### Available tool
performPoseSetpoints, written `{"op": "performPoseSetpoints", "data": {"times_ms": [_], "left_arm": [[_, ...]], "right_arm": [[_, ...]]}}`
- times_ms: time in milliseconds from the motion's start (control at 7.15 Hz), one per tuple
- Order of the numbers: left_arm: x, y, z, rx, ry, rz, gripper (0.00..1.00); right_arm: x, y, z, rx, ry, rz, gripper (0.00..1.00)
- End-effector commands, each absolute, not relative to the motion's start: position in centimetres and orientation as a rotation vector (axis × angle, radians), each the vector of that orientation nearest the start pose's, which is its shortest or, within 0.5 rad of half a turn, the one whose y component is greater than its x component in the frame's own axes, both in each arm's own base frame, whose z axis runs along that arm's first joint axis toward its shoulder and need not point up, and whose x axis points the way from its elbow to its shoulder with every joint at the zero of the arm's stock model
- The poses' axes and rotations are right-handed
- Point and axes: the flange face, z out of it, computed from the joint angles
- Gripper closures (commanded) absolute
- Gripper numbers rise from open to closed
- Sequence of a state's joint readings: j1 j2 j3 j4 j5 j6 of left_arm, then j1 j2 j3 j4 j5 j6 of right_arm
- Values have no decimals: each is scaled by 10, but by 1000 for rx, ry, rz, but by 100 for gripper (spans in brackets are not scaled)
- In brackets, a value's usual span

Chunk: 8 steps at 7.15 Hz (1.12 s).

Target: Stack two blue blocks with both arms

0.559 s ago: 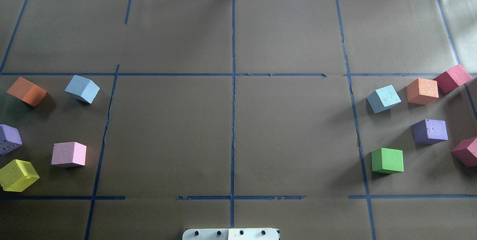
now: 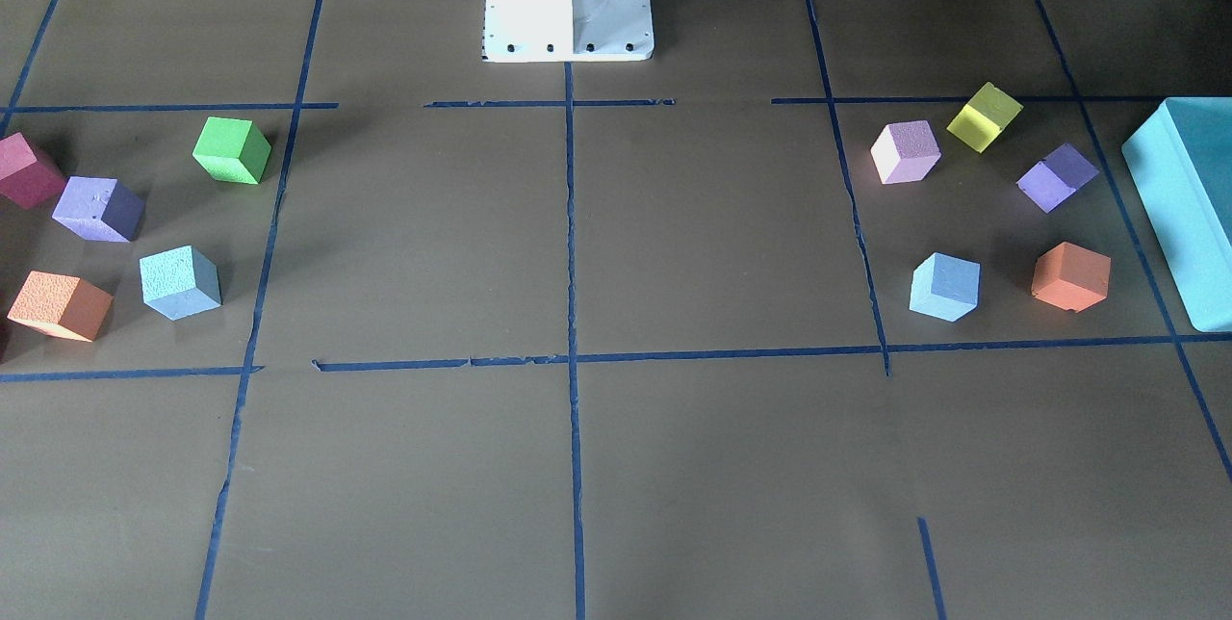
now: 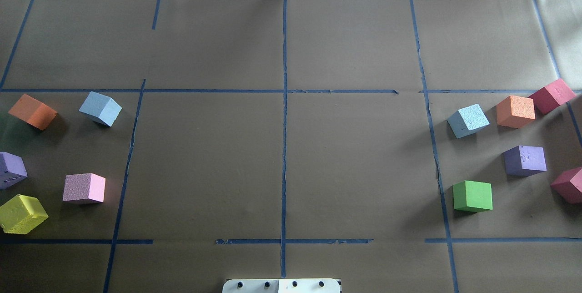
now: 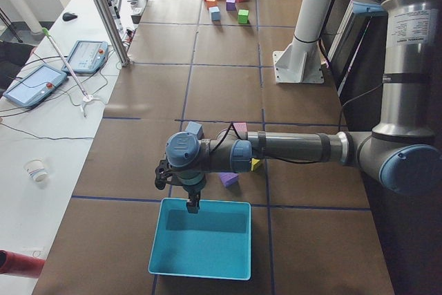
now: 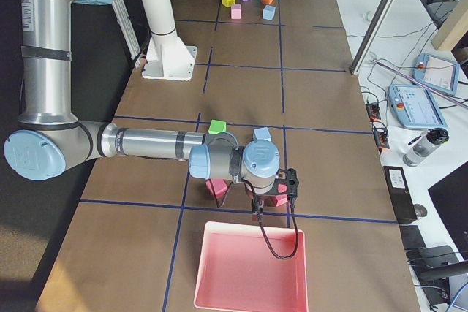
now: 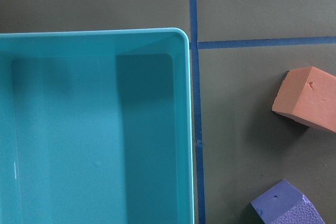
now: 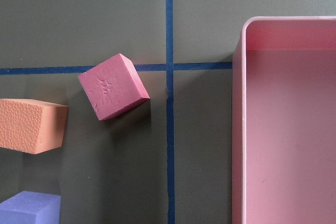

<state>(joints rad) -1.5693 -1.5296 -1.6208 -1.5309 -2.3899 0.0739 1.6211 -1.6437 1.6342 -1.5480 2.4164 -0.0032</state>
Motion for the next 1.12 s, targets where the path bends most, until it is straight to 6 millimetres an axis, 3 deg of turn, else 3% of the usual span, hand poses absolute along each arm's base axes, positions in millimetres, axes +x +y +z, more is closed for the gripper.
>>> {"op": "performPoseSetpoints", "data": {"times_ms": [0,699,839,979], "left_arm": [[-60,-473,654,2,820,59,0],[-60,-473,654,2,820,59,0],[-60,-474,649,10,819,61,0],[-60,-475,648,13,819,63,0]], "right_arm": [[82,-459,653,38,-843,39,0],[82,-459,652,44,-841,35,0],[82,-467,643,68,-840,21,0],[80,-486,617,115,-836,-4,0]]}}
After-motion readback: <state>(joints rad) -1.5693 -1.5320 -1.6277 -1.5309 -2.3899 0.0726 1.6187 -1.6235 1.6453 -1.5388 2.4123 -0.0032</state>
